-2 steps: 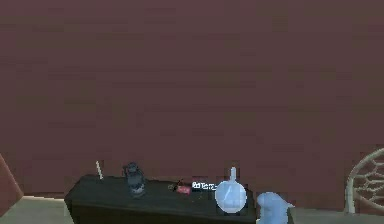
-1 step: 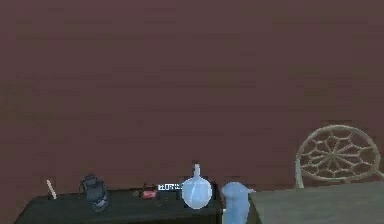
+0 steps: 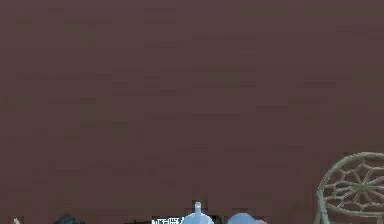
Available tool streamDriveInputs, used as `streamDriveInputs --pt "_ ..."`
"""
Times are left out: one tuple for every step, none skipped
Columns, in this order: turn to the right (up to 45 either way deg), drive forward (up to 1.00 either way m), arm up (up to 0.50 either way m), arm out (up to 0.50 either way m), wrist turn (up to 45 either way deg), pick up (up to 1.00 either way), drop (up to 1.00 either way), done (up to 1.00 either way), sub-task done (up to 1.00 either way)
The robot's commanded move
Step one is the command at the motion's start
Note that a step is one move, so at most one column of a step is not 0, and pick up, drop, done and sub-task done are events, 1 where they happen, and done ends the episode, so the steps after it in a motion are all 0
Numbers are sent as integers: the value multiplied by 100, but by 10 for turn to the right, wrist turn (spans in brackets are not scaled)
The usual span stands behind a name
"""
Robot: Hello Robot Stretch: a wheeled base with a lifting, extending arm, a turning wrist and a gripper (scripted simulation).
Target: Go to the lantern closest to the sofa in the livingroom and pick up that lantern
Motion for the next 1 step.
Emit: streamDriveInputs --pt "450 0 0 0 0 0 0 0 0"
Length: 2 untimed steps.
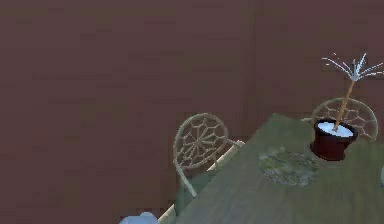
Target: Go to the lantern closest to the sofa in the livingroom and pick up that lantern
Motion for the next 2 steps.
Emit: streamDriveInputs --pt "450 0 0 0 0 0 0 0 0" --pt "450 0 0 0 0 0 0 0 0"
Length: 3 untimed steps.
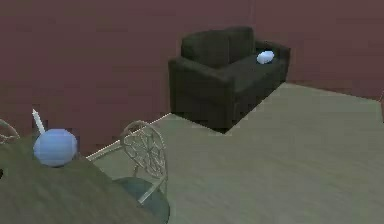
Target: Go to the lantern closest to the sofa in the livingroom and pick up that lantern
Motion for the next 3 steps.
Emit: streamDriveInputs --pt "360 0 0 0 0 0 0 0 0" --pt "0 45 0 0 0 0 0 0 0" --pt "-420 0 0 0 0 0 0 0 0"
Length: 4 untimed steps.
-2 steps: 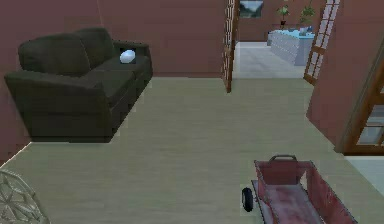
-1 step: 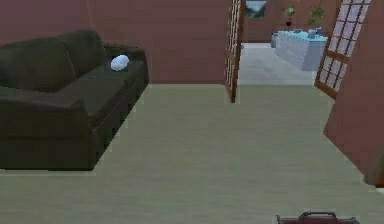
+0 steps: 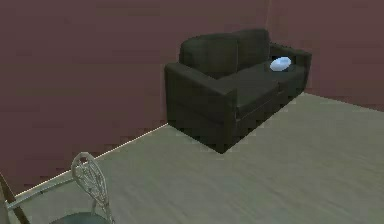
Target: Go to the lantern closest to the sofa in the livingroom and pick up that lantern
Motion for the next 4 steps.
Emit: streamDriveInputs --pt "0 40 0 0 0 0 0 0 0" --pt "-450 0 0 0 0 0 0 0 0" --pt "-450 0 0 0 0 0 0 0 0" --pt "-450 0 0 0 0 0 0 0 0"
